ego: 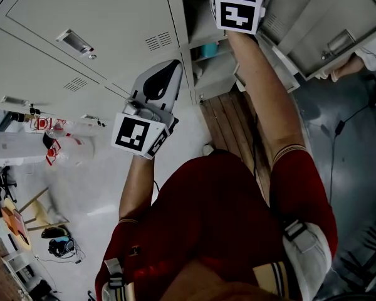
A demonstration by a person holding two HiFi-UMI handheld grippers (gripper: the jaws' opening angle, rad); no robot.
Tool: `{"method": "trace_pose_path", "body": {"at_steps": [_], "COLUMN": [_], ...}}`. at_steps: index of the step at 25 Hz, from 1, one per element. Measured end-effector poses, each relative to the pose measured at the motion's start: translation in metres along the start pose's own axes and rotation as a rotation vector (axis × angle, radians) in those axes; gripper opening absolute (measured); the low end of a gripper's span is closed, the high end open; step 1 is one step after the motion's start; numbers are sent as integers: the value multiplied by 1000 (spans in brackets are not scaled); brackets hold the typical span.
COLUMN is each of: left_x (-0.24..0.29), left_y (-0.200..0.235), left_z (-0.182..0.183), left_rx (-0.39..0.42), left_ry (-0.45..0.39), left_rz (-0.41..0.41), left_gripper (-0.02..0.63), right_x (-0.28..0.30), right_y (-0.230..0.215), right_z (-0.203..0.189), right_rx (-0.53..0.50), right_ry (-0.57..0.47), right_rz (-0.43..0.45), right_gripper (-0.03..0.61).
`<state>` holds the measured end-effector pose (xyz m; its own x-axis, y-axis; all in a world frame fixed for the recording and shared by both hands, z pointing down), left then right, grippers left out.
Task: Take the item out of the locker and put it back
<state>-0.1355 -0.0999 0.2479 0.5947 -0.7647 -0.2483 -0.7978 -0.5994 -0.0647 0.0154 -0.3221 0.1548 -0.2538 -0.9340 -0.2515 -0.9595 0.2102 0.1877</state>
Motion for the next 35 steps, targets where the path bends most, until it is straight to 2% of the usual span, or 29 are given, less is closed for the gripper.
{"method": "trace_pose_path", "body": {"at_steps": [6, 11, 14, 19, 27, 35], "left_x": [1, 3, 4, 8, 12, 14], "left_y": [-2, 0, 0, 3, 7, 12], "left_z": [-3, -4, -5, -7, -12, -15], "left_rx": [-4, -3, -5, -11, -18, -23], "left_ry": [8, 7, 9, 8, 12, 19], "left_rz": [-10, -16, -20, -24, -20, -15], "left_gripper": [6, 6, 5, 6, 6, 6], "right_x": [-4, -5, -4, 2, 13, 21], "right_y": [-11, -19, -25, -28, -26, -26], "right_z": [-1, -3, -3, -3, -4, -7], "right_rx": [11, 14, 13, 5, 0, 48], "right_ry": [3, 0, -1, 3, 11, 35], "right_rz": [-25, -60, -65, -55, -10, 21], "right_gripper": [367, 258, 244, 161, 90, 86]}}
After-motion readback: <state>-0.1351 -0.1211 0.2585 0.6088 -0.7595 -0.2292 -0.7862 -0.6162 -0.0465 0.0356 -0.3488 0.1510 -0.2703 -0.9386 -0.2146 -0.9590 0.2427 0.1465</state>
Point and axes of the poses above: the fingertips, and each gripper's own axes: x forward along the fingers, y to its left, z out of its top, the point moved 6 cm from there along -x, backward along the fingers, and after that the axes turned 10 degrees about -y, right-handed, at the moved point
